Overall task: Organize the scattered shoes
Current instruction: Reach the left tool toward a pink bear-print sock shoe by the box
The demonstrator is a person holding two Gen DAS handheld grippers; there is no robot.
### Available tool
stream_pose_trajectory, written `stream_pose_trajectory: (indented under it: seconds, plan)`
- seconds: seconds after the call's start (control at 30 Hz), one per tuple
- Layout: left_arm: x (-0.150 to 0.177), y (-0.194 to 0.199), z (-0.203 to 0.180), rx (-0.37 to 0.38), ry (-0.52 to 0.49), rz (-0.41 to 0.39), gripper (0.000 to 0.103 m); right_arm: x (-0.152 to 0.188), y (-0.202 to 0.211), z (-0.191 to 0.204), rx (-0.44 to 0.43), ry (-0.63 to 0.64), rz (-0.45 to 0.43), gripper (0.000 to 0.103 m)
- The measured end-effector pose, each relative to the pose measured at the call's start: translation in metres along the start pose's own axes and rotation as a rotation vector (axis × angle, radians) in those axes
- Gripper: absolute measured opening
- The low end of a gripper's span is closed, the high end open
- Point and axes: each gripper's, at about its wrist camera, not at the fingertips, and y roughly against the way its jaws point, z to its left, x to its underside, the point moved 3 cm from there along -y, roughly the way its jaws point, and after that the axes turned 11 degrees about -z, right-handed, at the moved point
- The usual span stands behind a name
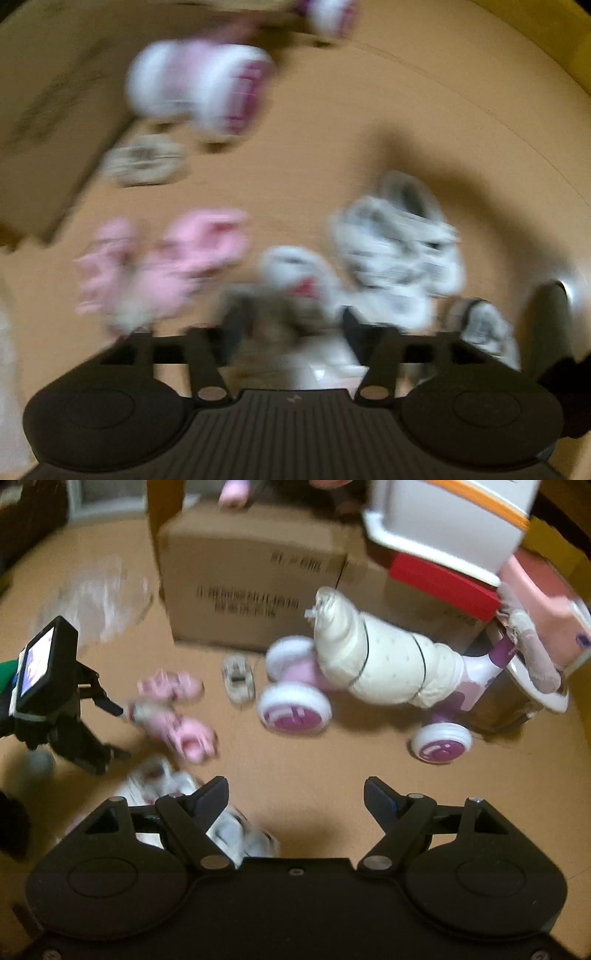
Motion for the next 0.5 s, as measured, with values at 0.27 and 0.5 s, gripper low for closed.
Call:
stream_pose_trajectory:
  seconds: [0.27,0.5]
  plan:
    - [-0.041,0.014,0.117,-0.183,-0.069,0.044,0.063,-0.017,-0.013,0.001,-0.116,-0.216,-0.103,0.079]
    - [-0.016,-0.053,0.158,-0.147,0.014,0.101,0.063,-0.015,-0.038,0.026,-0.122,-0.168,-0.039,0.078]
